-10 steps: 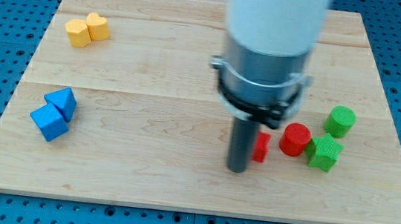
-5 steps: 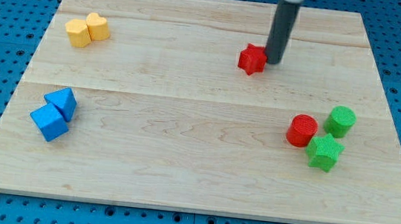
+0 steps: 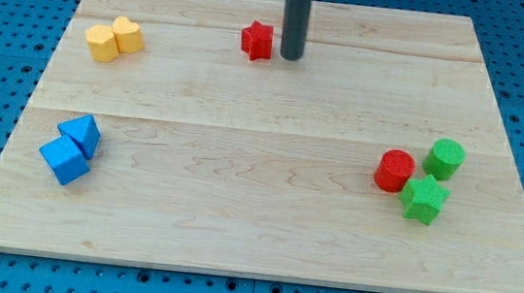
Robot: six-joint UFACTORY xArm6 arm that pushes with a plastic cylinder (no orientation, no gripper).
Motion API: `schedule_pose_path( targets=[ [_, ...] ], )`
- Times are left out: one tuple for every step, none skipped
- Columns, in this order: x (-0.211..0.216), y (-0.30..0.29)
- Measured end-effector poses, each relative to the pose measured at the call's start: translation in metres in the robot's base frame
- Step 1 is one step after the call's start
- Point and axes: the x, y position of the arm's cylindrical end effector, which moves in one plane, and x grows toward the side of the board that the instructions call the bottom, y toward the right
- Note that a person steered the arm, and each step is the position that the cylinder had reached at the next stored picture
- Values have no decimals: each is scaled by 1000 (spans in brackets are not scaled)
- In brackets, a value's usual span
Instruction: Push red star to the top center of the board
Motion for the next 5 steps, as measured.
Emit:
schedule_pose_path(
  targets=[
    [-1,-58],
    [-32,-70],
    [-59,-14],
    [-53,8],
    [-5,102]
  ],
)
